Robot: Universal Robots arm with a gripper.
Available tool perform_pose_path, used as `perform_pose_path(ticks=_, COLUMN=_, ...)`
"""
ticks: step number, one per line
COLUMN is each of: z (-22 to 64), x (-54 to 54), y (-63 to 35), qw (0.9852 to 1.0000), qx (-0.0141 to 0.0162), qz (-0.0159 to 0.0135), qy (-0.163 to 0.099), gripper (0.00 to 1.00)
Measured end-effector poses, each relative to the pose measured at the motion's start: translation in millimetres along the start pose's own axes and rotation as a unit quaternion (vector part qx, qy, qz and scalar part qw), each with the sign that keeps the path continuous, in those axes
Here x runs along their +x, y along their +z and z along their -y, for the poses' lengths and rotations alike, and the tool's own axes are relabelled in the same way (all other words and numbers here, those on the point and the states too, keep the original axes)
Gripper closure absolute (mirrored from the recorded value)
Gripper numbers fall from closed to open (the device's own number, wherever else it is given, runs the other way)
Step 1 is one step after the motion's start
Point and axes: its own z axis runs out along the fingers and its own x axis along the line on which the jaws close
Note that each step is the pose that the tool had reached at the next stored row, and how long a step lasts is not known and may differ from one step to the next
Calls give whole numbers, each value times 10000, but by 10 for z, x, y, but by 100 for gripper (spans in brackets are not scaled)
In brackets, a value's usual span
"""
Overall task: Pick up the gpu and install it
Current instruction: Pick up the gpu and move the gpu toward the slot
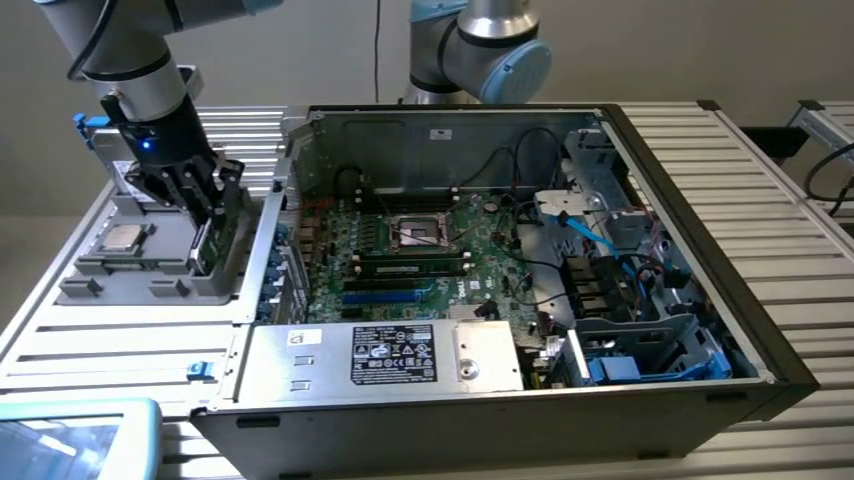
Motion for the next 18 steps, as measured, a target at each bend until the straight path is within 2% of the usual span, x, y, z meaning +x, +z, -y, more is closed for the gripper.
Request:
perform_pose_path(ticks=2, z=-3, x=-1, y=-52, qw=10000, qx=-1, qz=2, qy=-1, gripper=73)
perform_pose_path(ticks=12, z=-24, x=2, y=-486, qw=10000, qx=-1, qz=6, qy=0, gripper=73)
perform_pose_path(ticks=18, z=-37, x=0, y=-749, qw=10000, qx=-2, qz=21, qy=-1, gripper=73)
